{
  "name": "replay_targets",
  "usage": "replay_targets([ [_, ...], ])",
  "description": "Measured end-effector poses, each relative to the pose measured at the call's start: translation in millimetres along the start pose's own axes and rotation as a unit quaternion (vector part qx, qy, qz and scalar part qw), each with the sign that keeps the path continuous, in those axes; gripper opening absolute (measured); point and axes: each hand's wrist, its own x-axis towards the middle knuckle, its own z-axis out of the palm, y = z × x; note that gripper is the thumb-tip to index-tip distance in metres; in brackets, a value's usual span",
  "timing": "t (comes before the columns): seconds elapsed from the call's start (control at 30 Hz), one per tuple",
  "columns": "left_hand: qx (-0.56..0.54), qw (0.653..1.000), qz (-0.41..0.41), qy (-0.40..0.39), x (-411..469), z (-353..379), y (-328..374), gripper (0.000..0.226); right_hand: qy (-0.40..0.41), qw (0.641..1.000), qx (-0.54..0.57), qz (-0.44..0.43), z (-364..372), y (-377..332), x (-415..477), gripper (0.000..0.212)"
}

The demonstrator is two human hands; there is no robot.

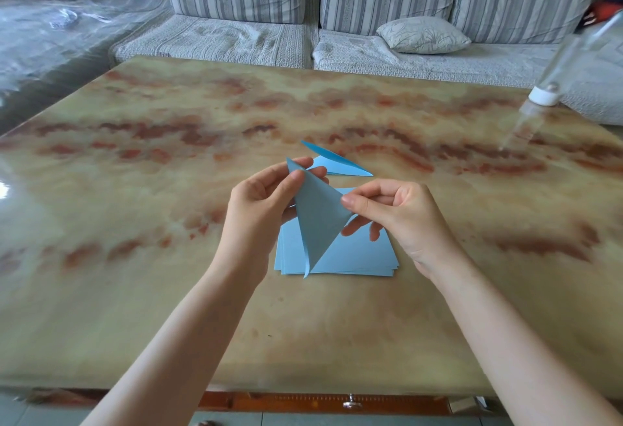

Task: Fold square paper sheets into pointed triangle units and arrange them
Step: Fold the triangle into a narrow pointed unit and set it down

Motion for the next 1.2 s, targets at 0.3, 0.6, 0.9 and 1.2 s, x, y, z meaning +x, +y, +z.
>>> replay_targets([
  [0.3,-0.010,1.000,-0.008,-0.001,0,0,1,0.017,0.003,1.000,-0.007,-0.009,0,1,0,0.007],
  [0.6,-0.016,1.000,-0.011,0.000,-2,2,5,0.018,0.000,1.000,-0.017,-0.011,-1,1,-1,0.008],
  [0.9,-0.020,0.999,-0.003,0.028,-2,3,3,0.021,0.005,1.000,-0.017,-0.004,0,0,-1,0.008],
  [1.2,-0.091,0.991,0.032,0.088,-4,10,-2,0.022,-0.015,0.998,0.055,0.038,11,-2,-7,0.032],
])
